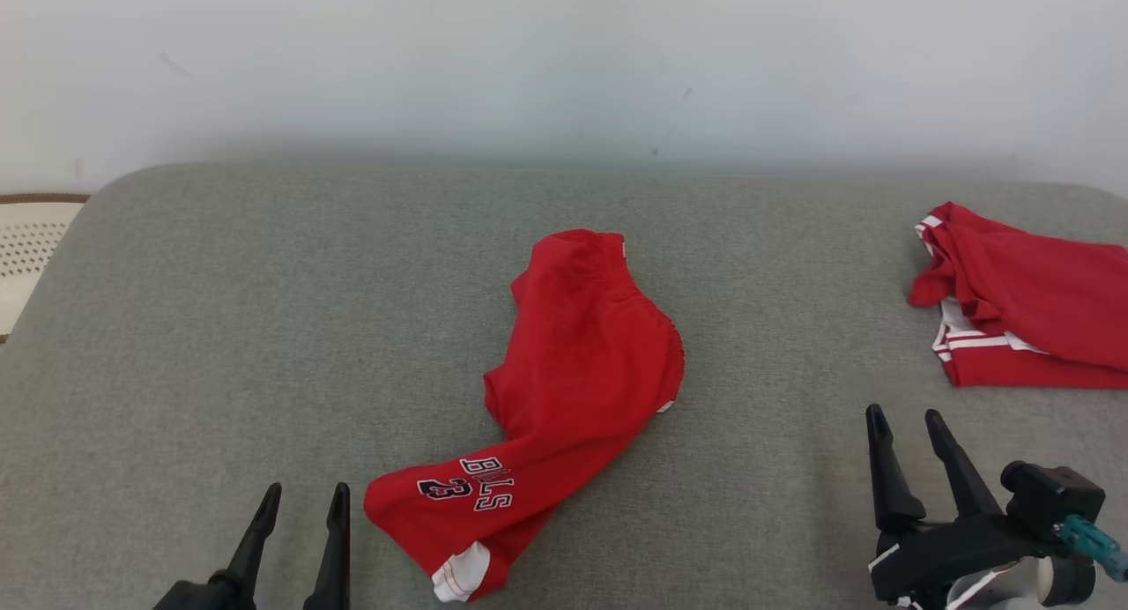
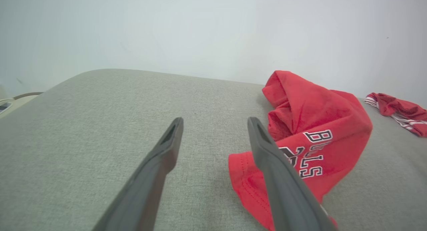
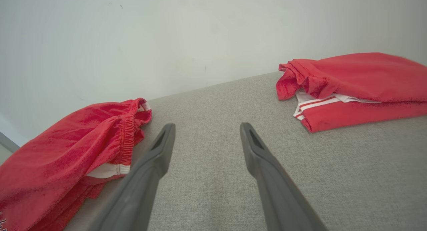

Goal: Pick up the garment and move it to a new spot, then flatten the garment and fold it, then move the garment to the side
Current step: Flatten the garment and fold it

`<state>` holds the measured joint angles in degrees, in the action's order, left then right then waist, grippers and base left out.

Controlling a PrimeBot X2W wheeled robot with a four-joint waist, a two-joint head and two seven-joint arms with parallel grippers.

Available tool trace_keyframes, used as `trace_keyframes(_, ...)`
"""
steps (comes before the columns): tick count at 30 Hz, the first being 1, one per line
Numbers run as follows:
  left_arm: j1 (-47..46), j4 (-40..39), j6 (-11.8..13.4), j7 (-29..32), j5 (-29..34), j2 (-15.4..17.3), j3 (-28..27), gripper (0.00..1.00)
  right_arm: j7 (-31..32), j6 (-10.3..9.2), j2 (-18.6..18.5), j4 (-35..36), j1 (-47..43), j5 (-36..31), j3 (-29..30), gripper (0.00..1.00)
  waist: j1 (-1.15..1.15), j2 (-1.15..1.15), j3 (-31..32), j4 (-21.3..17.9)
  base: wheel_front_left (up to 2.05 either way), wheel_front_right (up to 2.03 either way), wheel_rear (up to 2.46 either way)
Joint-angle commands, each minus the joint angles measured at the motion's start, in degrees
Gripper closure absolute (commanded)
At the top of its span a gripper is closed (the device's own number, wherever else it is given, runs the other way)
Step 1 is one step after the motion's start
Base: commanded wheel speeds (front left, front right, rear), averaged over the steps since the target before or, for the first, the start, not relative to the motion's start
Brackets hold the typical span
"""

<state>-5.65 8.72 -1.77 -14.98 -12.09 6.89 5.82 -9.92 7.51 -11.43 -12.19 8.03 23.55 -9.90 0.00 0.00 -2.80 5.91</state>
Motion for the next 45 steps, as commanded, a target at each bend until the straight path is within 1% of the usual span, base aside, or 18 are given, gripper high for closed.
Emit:
trace_keyframes(1,2.1,-2.5,0.5,-0.3,0.7,-0.9,-1.4,0.0,0.1,-0.04,-0.4,-0.3,0.4,0.2,-0.6,0.0,0.0,0.0,-0.1,0.9,0.0,0.0,0.0)
trace_keyframes(6,4.5,-6.3,0.5,-0.3,2.3,-2.6,-2.7,0.0,0.6,-0.04,-0.8,-1.5,0.8,0.1,-3.1,0.0,0.0,0.0,-0.2,1.8,0.0,0.0,0.0)
trace_keyframes(14,5.3,-7.4,-0.1,-0.3,3.0,-3.7,-2.9,0.0,2.2,-0.04,-2.7,-6.8,4.6,1.6,-11.4,0.0,0.0,0.0,-0.2,3.0,0.0,0.0,0.0)
trace_keyframes(15,5.3,-7.4,-0.1,-0.3,3.0,-3.7,-2.9,0.0,2.2,-0.04,-2.7,-6.8,4.6,1.6,-11.4,0.0,0.0,0.0,-0.2,3.0,0.0,0.0,0.0)
trace_keyframes(20,5.0,-7.2,-0.5,-0.3,3.0,-3.9,-2.6,0.0,2.0,-0.04,-4.3,-12.0,9.2,4.0,-17.3,0.0,0.0,0.0,-0.3,4.1,0.0,0.0,0.0)
trace_keyframes(24,4.5,-6.8,-0.7,-0.3,3.1,-3.9,-2.2,0.0,1.4,-0.04,-4.9,-16.7,13.3,6.3,-21.5,0.0,0.0,0.0,-0.7,5.3,0.0,0.0,0.0)
trace_keyframes(34,3.1,-7.0,0.3,-0.3,1.2,-4.0,0.5,0.0,-0.4,-0.04,-5.2,-29.0,22.3,12.2,-30.4,0.0,0.0,0.0,-2.9,9.2,0.0,0.0,0.0)
trace_keyframes(35,2.9,-6.9,0.4,-0.3,1.1,-4.0,0.8,0.0,-0.8,-0.04,-5.2,-31.3,23.8,13.2,-32.0,0.0,0.0,0.0,-3.4,9.9,0.0,0.0,0.0)
trace_keyframes(43,2.2,-7.2,0.8,-0.3,0.7,-4.0,1.3,0.0,-2.6,-0.04,-4.8,-37.2,28.2,17.1,-37.6,0.0,0.0,0.0,-5.0,11.8,0.0,0.0,0.0)
trace_keyframes(44,2.1,-7.2,0.8,-0.3,0.7,-4.0,1.4,0.0,-2.7,-0.04,-4.7,-37.6,28.6,17.6,-38.4,0.29,0.0,0.0,-5.2,12.0,0.0,0.0,0.0)
trace_keyframes(45,2.0,-7.2,0.8,-0.3,0.7,-4.0,1.5,0.0,-3.0,-0.04,-4.7,-37.7,29.1,17.9,-39.1,0.92,0.0,0.0,-5.3,12.1,0.0,0.0,0.0)
